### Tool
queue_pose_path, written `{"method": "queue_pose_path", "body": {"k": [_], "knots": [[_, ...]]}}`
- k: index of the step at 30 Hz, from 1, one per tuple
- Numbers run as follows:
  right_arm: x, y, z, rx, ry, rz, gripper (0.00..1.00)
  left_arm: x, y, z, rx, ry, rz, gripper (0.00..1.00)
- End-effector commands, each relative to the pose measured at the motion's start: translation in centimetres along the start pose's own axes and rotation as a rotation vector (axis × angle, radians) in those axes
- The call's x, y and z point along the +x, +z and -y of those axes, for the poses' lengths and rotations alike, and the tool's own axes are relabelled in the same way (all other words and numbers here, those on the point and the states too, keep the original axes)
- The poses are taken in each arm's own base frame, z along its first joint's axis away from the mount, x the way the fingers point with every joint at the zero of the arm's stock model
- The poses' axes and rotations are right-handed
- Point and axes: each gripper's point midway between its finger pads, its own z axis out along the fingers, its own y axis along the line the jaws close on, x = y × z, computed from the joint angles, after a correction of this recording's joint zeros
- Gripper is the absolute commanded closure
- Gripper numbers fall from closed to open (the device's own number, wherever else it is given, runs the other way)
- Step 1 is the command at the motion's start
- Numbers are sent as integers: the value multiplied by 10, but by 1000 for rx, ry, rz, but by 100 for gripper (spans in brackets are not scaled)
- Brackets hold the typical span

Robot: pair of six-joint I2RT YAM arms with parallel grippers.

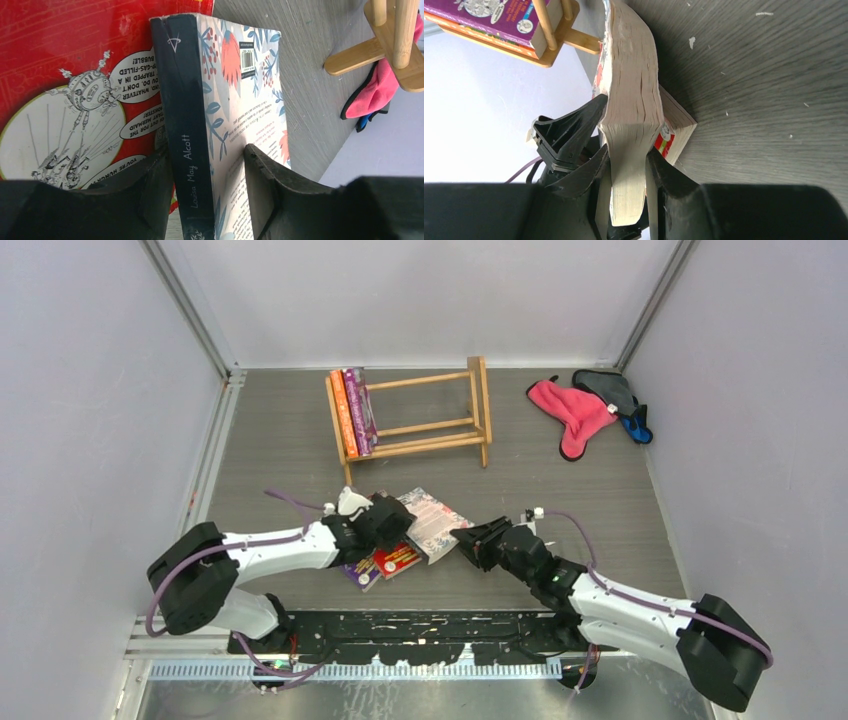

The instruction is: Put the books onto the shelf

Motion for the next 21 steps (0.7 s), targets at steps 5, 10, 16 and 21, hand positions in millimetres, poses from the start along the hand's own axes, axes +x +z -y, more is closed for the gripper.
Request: {"method": "queue_pose_path", "body": {"k": [5, 10, 16, 21], "knots": [[22, -10, -40, -107, 93, -125, 99, -19, -6, -5, 45, -87, 66, 65], [27, -12, -43, -102, 70, -147, 97, -23, -16, 7, 97, -66, 95, 100], [26, -20, -39, -79, 20, -143, 59, -28, -41, 31, 144, 27, 167, 100], [18, -35, -30, -42, -53, -115, 48, -30, -72, 58, 178, 158, 239, 100]]}}
